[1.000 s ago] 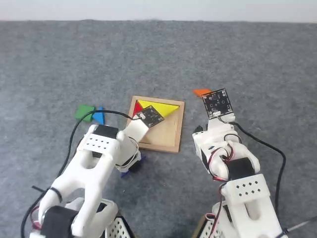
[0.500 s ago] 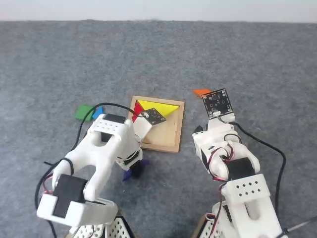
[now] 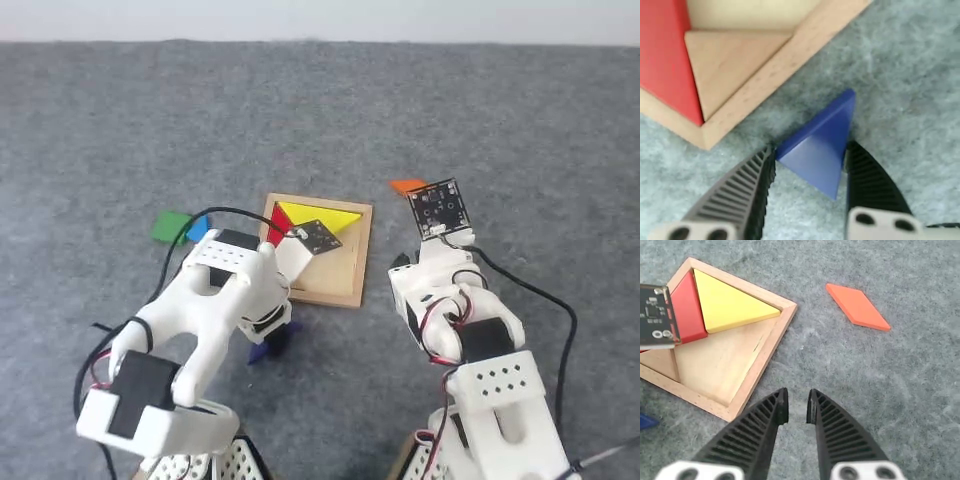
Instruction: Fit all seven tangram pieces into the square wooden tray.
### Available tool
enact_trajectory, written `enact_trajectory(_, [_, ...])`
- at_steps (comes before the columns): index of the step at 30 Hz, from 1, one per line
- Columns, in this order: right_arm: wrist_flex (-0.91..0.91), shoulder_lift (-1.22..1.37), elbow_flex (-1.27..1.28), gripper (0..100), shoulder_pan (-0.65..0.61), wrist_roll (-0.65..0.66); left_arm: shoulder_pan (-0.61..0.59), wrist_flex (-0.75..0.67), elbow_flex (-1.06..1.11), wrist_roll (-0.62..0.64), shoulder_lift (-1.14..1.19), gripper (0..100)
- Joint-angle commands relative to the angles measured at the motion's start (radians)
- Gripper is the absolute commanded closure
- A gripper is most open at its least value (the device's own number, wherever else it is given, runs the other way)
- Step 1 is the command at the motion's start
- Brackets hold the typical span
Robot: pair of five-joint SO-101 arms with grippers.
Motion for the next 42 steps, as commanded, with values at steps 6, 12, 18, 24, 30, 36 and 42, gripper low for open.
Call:
enact_trajectory(6, [-0.019, -0.001, -0.054, 91.3, 0.010, -0.005, 0.018, 0.002, -0.022, 0.011, 0.009, 85])
enact_trajectory(12, [-0.019, -0.001, -0.054, 91.3, 0.010, -0.005, 0.026, 0.000, -0.022, 0.044, 0.009, 86])
enact_trajectory(18, [-0.021, -0.001, -0.054, 91.3, 0.010, -0.005, 0.026, -0.012, -0.022, 0.054, 0.008, 87])
enact_trajectory(24, [-0.021, -0.001, -0.054, 91.3, 0.010, -0.003, 0.026, -0.012, -0.022, 0.052, 0.008, 88])
enact_trajectory(30, [-0.021, -0.001, -0.054, 91.3, 0.010, -0.003, 0.028, -0.012, -0.013, 0.051, -0.035, 88])
enact_trajectory(36, [-0.021, -0.001, -0.054, 91.3, 0.010, -0.003, 0.028, -0.012, 0.085, 0.054, -0.287, 88])
enact_trajectory(42, [-0.021, -0.001, -0.054, 91.3, 0.010, -0.005, 0.083, -0.055, 0.269, 0.057, -0.523, 89])
